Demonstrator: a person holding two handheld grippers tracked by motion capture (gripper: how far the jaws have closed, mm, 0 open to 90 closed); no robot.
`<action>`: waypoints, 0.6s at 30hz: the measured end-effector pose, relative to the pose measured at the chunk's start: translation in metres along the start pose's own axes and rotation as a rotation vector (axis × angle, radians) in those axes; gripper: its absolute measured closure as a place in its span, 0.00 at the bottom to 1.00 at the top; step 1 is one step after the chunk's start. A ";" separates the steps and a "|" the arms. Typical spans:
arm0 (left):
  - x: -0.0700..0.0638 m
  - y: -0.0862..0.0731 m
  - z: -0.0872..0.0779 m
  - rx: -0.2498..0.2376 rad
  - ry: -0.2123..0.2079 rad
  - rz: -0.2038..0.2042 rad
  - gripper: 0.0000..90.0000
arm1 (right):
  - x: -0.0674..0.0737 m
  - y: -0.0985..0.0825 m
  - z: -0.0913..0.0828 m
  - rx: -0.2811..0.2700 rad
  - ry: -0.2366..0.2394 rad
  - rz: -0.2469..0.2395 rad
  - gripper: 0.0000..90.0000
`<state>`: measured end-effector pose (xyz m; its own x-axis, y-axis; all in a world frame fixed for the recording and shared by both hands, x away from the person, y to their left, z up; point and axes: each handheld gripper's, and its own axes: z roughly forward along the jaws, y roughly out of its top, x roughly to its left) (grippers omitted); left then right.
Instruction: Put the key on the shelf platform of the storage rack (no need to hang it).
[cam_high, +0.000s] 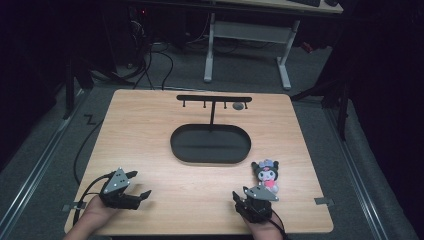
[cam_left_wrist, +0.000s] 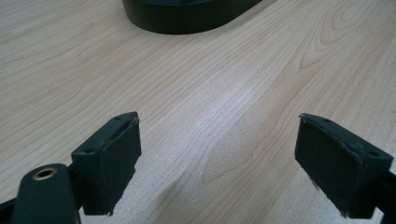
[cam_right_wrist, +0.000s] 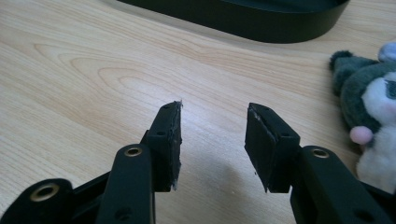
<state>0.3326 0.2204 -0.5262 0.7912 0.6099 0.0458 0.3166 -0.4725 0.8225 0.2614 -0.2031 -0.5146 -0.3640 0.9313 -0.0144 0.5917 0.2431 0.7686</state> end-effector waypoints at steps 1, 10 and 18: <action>0.000 0.000 0.000 0.000 0.000 0.000 0.17 | -0.001 0.000 0.000 -0.001 -0.002 0.006 0.62; 0.000 0.000 0.000 -0.001 0.000 0.000 0.17 | -0.002 0.000 0.001 0.003 -0.004 0.011 0.61; 0.000 0.000 0.000 -0.001 0.000 0.000 0.17 | -0.003 -0.001 0.002 0.010 -0.001 0.010 0.62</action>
<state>0.3325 0.2204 -0.5262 0.7914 0.6096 0.0458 0.3158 -0.4717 0.8233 0.2635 -0.2060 -0.5160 -0.3572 0.9340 -0.0077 0.6021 0.2366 0.7626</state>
